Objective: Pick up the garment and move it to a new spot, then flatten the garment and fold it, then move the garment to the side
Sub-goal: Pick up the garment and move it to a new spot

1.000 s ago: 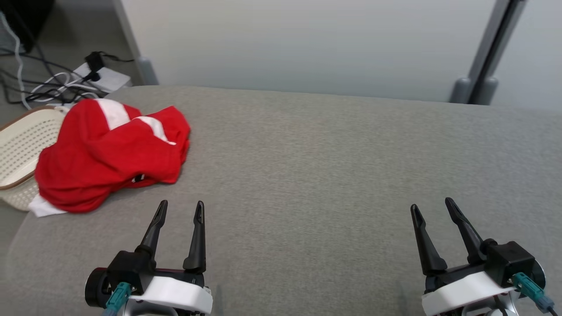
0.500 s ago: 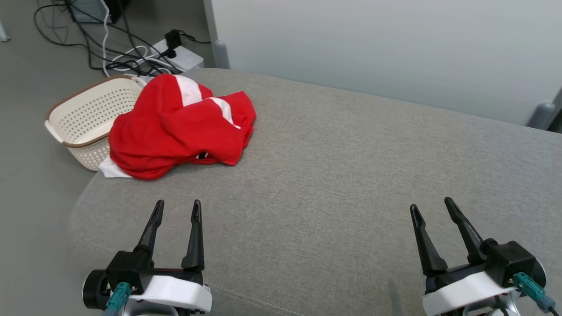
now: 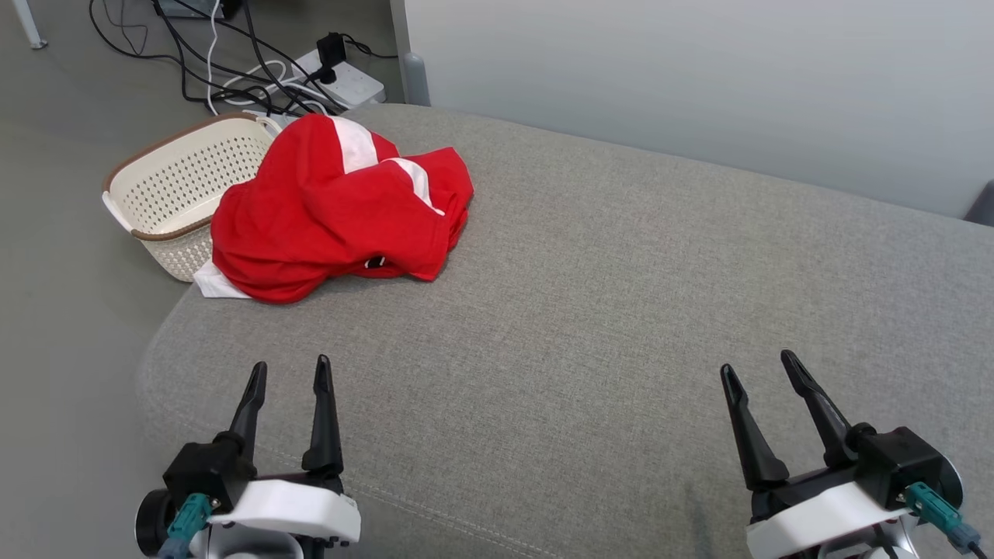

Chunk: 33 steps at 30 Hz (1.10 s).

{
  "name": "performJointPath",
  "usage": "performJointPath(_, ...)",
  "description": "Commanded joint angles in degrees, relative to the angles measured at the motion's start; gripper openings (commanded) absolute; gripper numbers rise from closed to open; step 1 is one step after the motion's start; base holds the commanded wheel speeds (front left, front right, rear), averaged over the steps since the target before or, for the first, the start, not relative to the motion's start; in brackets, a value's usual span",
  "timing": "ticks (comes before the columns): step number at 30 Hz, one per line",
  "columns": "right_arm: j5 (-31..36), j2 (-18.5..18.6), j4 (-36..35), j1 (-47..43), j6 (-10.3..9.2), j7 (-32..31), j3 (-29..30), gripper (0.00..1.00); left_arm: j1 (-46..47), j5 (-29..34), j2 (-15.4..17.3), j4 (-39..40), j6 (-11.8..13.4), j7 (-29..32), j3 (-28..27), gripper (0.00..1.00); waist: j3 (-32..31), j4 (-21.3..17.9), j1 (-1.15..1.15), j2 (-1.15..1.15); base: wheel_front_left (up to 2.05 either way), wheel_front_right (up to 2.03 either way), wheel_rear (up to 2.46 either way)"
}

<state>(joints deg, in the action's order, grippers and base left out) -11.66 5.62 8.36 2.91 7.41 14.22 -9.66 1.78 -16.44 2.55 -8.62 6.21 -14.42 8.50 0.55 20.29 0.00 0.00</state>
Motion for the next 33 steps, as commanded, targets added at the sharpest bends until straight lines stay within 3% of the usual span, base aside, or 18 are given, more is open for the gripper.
performJointPath(1, -0.6, 0.9, -1.5, 1.6, 0.08, 0.8, -1.2, 1.0, 4.2, -0.9, 0.3, 0.6, 0.8, -0.6, -2.1, 1.0, 0.6, -0.4, 0.0, 0.0, 0.0, 0.0, 0.0)
performJointPath(14, -0.9, 5.9, -2.4, 5.9, 0.08, 0.8, -2.3, 1.0, 18.1, -6.1, 0.3, -8.6, 2.2, -0.6, -6.3, 1.0, 10.8, -4.4, 0.0, 0.0, 0.0, 0.0, 0.0)
performJointPath(21, -1.4, 8.3, -2.7, 8.6, 0.08, 0.8, -2.9, 1.0, 25.8, -10.8, 0.3, -13.4, 1.3, -0.6, -9.1, 1.0, 15.4, -6.2, 0.0, 0.0, 0.0, 0.0, 0.0)
performJointPath(28, -2.5, 9.9, -3.2, 10.0, 0.08, 0.8, -4.0, 1.0, 34.2, -9.1, 0.3, -22.4, 4.0, -0.6, -10.8, 1.0, 18.5, -7.7, 0.0, 0.0, 0.0, 0.0, 0.0)
performJointPath(33, -3.6, 11.3, -3.5, 10.5, 0.08, 0.8, -4.9, 1.0, 38.2, -9.1, 0.3, -27.8, 4.5, -0.6, -12.2, 1.0, 19.7, -8.3, 0.0, 0.0, 0.0, 0.0, 0.0)
